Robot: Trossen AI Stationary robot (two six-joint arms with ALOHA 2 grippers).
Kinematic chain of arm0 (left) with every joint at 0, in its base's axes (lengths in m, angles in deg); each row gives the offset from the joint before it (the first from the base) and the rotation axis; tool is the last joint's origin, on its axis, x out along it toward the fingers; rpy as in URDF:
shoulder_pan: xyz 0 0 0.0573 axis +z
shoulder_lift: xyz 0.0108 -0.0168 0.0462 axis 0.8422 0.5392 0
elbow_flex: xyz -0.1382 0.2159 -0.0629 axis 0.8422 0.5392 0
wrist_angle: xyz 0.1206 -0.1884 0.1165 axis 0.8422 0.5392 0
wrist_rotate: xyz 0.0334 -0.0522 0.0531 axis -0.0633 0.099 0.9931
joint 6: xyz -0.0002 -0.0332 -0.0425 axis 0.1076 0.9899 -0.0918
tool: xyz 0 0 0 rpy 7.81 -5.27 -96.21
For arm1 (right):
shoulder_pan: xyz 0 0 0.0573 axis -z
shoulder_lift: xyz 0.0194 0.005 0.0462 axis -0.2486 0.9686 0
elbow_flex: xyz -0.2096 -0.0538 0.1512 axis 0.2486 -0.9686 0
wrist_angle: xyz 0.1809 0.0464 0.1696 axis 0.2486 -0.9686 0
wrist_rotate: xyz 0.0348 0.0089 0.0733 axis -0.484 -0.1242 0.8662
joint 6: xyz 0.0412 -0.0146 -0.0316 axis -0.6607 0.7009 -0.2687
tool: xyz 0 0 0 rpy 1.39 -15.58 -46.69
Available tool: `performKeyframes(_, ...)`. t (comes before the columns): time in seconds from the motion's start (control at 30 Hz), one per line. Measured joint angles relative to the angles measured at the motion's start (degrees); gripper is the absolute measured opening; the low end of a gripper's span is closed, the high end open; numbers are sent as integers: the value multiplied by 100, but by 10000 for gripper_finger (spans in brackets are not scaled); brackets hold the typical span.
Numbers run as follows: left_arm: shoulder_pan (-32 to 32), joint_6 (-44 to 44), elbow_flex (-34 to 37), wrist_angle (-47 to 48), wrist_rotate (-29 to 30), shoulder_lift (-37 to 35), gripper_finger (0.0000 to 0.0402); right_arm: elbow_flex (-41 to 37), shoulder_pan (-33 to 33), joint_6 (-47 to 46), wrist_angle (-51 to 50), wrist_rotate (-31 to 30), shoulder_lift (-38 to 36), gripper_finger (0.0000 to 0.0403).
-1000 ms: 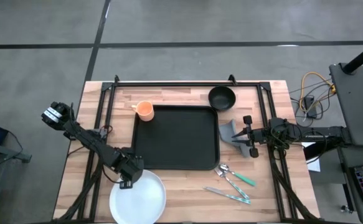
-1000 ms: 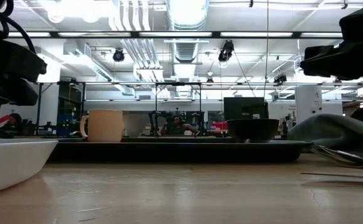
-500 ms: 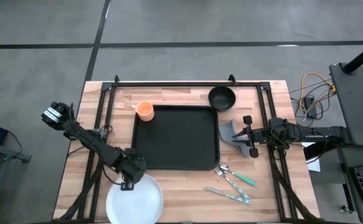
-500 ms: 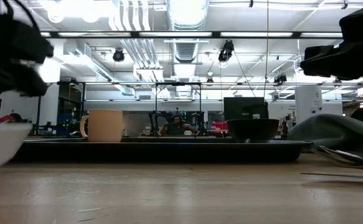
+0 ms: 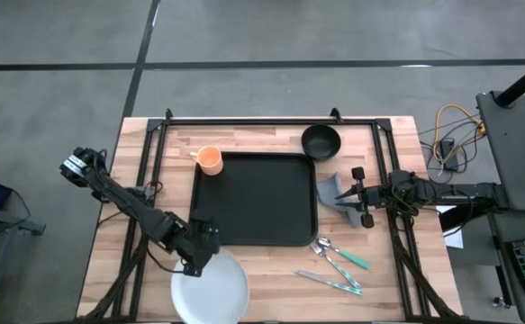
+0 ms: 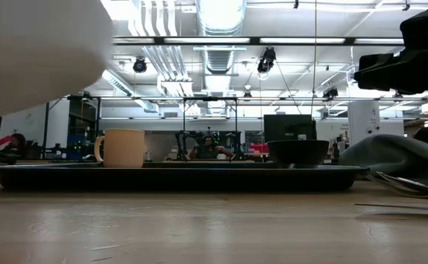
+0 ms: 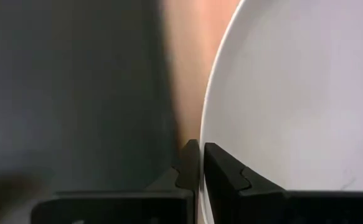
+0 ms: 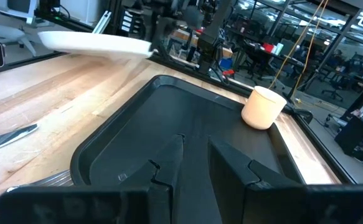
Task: Set up tray
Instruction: Put the plate on the bottom left of the serving tray
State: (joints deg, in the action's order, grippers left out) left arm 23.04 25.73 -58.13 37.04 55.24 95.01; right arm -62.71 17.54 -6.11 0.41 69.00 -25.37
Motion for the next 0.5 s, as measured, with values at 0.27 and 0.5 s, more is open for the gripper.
performKeyframes(0.27, 43, 251, -393, 528, 1407, 0, 0, -1, -1, 0, 0, 1, 0, 63)
performKeyframes(0.5, 249, 910, -374, 736, 1820, 0, 0, -1, 1, 0, 0, -1, 0, 63)
